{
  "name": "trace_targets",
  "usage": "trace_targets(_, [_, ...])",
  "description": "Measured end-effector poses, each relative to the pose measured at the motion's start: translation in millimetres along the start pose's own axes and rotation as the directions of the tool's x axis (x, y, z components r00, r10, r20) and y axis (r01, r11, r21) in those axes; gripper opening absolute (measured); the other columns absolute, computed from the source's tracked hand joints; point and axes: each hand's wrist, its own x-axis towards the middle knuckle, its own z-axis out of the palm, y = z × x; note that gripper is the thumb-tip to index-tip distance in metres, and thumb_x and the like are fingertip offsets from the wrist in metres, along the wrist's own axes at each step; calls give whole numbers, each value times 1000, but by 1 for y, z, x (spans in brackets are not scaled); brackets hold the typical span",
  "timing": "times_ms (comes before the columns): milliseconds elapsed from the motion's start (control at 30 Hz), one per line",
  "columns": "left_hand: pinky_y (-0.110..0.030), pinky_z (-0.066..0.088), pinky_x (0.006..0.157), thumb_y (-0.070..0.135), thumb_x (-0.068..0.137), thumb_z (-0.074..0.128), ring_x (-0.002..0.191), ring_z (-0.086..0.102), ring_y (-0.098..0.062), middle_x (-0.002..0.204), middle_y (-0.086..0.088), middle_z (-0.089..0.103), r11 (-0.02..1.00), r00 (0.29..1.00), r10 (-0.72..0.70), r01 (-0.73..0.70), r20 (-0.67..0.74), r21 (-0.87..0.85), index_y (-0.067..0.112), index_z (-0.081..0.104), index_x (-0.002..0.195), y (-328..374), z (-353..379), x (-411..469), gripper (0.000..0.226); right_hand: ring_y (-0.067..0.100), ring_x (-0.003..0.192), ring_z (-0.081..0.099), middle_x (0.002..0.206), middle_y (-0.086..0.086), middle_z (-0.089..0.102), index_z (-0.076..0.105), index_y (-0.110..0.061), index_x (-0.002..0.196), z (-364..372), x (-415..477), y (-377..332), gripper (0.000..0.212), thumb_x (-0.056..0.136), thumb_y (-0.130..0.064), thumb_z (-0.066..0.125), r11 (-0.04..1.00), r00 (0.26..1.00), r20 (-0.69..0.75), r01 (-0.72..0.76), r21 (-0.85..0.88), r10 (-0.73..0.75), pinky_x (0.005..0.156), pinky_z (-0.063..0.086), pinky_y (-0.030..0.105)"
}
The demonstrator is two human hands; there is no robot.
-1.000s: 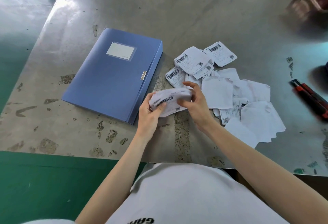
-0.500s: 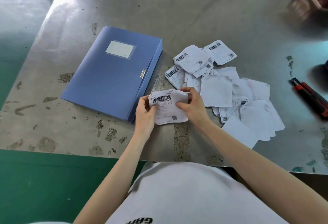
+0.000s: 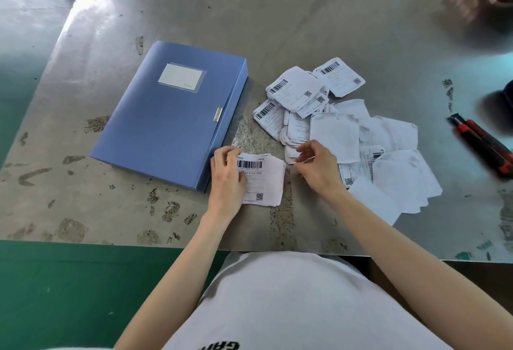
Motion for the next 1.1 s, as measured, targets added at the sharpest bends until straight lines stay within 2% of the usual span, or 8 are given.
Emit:
trace_targets(100, [-33,37,99,-5,82,63,117,42,-28,125,-14,50,998,998,60,-60,-7,37,2,59,115,10,2,1,34,12,67,54,79,0,62,60,-14,92,-17,2,4,26,71,1,65,1000,999,-48,5,-27,-6,57,39,7])
trace_targets(367, [-18,38,81,12,93,58,96,52,-11,114,-2,54,967,969,176,-137,173,-217,9,58,114,58,26,4,21,19,86,52,98,5,59,60,-10,101,-86,-3,22,34,69,-5,70,964,995,-89,-58,-258,36,70,38,26])
trace_targets(500, [-27,47,85,16,93,58,92,57,-15,110,-4,60,950,910,183,-65,371,-307,8,57,118,85,41,3,26,30,106,47,110,10,56,57,-12,111,-108,-13,37,45,70,-14,75,893,994,-8,-102,-439,110,84,43,37])
trace_targets(700, [-20,46,82,14,91,60,93,60,-18,110,-8,65,946,798,141,67,586,-318,4,59,113,116,58,-3,24,33,114,38,119,11,47,48,-13,122,-110,-30,60,62,69,-24,79,789,987,32,-106,-605,157,93,38,41])
trace_targets(767, [-15,42,79,14,91,60,90,58,-14,109,-7,65,948,773,127,90,621,-306,4,59,115,121,61,-5,26,31,109,40,115,10,49,49,-11,118,-106,-33,65,55,71,-21,76,800,991,32,-83,-595,126,88,38,39])
trace_targets(900, [-20,46,80,16,91,60,92,61,-16,108,-6,65,946,752,117,114,649,-302,6,59,115,123,63,-6,26,26,95,46,92,3,51,53,-10,106,-103,-33,71,36,74,-12,70,880,993,8,-100,-464,117,78,39,36])
trace_targets(1000, [-26,51,81,18,91,60,88,62,-16,104,-5,66,934,764,91,158,638,-322,7,60,111,121,62,-7,22,19,78,50,72,-4,52,58,-13,86,-104,-31,71,14,77,-7,66,927,994,-20,-109,-359,109,64,37,24])
trace_targets(1100, [-38,54,80,21,95,56,83,66,-25,93,-10,70,917,810,47,197,585,-347,9,59,101,116,60,-3,14,11,63,48,62,-9,52,56,-19,69,-111,-29,65,18,78,-11,70,982,990,-103,-110,-151,95,52,36,10])
